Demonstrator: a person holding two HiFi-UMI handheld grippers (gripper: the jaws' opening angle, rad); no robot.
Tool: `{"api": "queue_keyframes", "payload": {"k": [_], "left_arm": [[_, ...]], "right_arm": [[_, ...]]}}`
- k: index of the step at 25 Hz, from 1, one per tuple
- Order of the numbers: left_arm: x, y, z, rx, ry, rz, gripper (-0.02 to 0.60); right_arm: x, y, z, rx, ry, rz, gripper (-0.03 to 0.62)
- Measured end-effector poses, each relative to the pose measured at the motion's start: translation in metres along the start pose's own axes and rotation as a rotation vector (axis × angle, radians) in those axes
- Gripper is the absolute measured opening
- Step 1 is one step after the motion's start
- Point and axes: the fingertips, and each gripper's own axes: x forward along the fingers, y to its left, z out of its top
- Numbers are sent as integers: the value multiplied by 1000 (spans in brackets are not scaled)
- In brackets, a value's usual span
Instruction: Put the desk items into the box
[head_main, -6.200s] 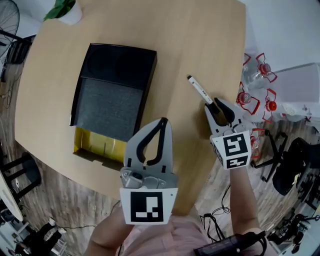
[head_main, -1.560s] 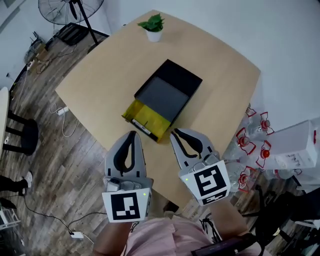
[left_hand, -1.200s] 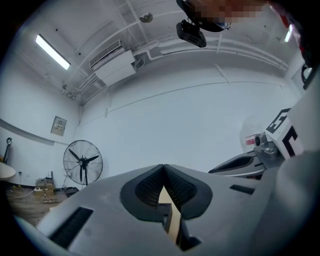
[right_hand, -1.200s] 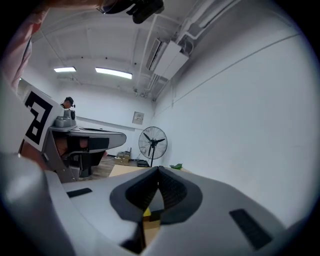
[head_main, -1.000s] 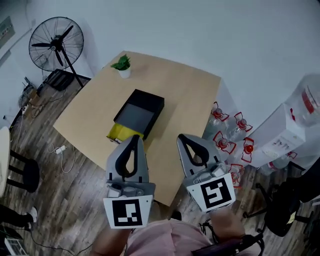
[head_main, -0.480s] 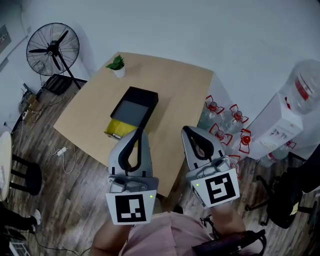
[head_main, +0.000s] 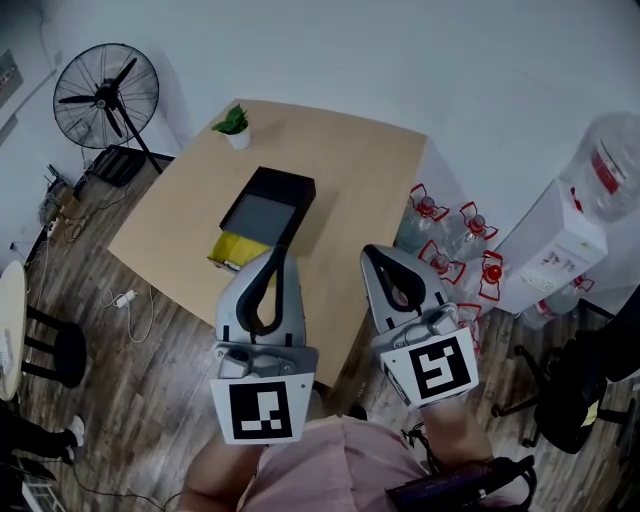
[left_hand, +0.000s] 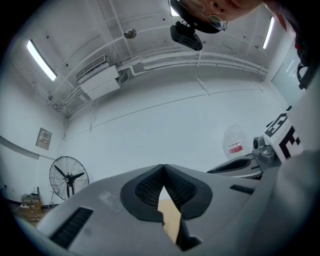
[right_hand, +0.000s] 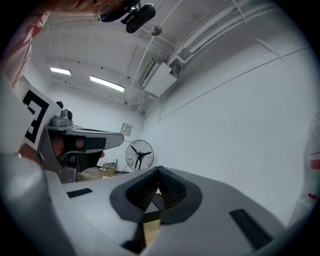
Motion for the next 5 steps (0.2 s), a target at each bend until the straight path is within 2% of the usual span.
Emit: {"api": "queue_keyframes", "payload": {"k": [5], "left_arm": [[5,-5,1,1,-3,-5,10]], "right_arm": [[0,-6,3,-1,-16,-2,2]]}}
